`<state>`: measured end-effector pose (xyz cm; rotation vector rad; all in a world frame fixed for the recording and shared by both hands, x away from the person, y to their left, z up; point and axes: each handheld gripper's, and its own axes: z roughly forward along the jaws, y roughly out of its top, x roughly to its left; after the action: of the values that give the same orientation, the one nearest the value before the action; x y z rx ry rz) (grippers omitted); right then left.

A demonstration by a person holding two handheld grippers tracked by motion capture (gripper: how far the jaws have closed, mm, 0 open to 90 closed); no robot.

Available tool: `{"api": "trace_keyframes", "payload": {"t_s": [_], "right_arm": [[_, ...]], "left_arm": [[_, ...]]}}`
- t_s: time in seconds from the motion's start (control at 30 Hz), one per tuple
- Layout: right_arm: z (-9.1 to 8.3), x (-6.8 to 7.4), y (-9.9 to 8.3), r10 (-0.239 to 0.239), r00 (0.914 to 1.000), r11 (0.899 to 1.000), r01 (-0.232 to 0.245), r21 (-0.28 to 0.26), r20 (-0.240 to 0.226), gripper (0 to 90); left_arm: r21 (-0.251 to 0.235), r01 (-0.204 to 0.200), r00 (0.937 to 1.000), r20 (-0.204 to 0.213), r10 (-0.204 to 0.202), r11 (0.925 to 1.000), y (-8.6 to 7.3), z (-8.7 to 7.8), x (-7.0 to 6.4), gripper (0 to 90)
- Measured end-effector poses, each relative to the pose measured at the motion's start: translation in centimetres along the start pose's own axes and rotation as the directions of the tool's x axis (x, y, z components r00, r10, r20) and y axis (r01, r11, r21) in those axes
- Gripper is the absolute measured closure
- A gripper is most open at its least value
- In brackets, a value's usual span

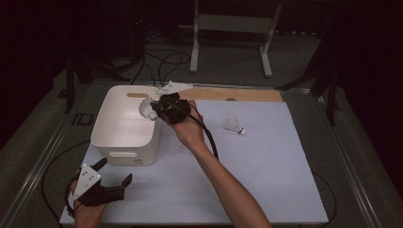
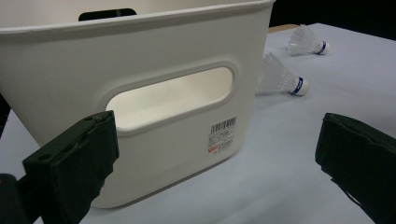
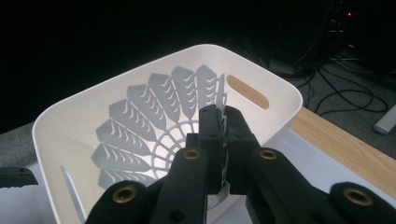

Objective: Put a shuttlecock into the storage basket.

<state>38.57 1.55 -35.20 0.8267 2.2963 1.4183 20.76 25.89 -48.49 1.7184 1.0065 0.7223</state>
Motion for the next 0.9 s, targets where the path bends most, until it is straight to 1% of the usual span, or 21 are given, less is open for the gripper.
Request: {"api": "trace_keyframes", "payload": {"t_s": [0.03, 0.33, 0.9], "right_arm": [[0.1, 0.2, 0.0, -0.007, 0.9999, 1.0, 0.007, -0.003, -0.009, 88.0], [0.8, 0.9, 0.1, -0.024, 0.9994, 1.0, 0.024, 0.004, -0.026, 88.4], [1.4, 1.9, 0.2, -0.033, 0.9983, 0.999, 0.033, 0.011, -0.048, 88.8]], "left_arm": [[0.0, 0.0, 1.0, -0.001, 0.0, 1.0, 0.0, 0.0, 0.0, 0.0], [-0.002, -0.002, 1.0, -0.001, 0.002, 1.0, 0.0, -0.1, 0.1, 0.0], [-0.002, -0.004, 1.0, -0.003, 0.004, 1.0, 0.0, -0.1, 0.0, 0.0]]}}
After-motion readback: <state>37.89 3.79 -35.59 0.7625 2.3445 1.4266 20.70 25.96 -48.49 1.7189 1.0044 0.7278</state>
